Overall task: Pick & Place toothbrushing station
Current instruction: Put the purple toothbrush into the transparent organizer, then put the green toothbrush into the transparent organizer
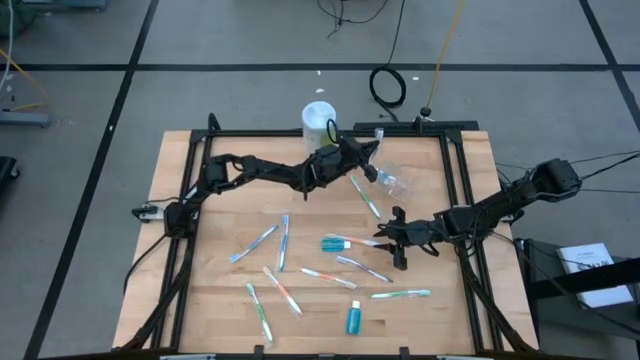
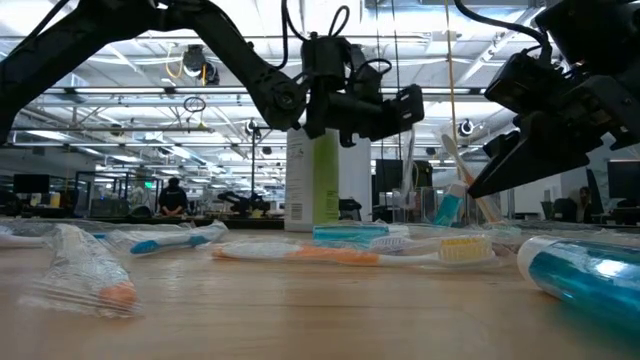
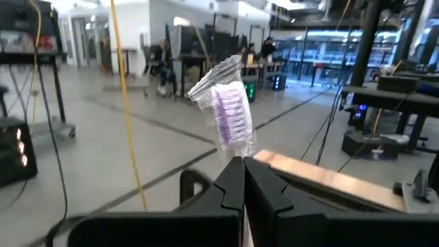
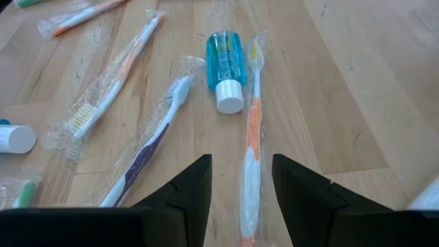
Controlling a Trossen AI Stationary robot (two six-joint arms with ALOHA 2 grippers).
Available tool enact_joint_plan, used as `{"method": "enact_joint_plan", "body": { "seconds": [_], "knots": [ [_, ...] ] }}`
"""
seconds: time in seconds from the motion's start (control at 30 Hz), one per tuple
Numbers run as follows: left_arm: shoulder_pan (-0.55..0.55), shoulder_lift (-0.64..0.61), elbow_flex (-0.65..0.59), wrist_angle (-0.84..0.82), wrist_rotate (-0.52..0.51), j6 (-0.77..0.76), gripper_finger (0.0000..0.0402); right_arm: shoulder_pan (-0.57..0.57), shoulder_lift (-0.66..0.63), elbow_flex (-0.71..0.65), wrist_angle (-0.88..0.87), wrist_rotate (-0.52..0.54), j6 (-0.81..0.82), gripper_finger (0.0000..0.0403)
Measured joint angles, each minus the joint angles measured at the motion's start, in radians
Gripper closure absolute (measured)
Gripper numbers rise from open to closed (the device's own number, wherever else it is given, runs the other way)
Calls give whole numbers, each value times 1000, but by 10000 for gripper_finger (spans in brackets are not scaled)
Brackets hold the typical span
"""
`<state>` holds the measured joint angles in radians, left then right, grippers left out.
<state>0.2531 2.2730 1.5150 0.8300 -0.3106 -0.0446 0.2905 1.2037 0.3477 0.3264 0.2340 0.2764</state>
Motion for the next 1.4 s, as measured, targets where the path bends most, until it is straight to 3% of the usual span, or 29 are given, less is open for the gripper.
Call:
{"method": "enact_joint_plan", "body": {
  "seconds": [0.27, 0.43, 0.63, 0.87, 1.17, 1.4],
  "knots": [
    [7, 0, 0, -190, -14, -38, 369, 0, 0, 0, -3, 0, 0, 259],
    [10, -8, -1, -202, -17, -18, 325, 0, 0, 0, -3, 0, 0, 259],
    [3, -86, -1, -328, -15, 21, 268, 0, 0, 0, -2, 0, 4, 259],
    [-16, -253, -1, -690, -12, 29, 229, 0, 0, 0, -2, 0, 45, 259],
    [-87, -505, -1, -1174, -2, 4, 227, 0, 0, 0, -2, 0, 63, 259],
    [-153, -648, -16, -1439, -5, -103, 227, 0, 0, -1, 0, -3, 91, 259]
  ]
}}
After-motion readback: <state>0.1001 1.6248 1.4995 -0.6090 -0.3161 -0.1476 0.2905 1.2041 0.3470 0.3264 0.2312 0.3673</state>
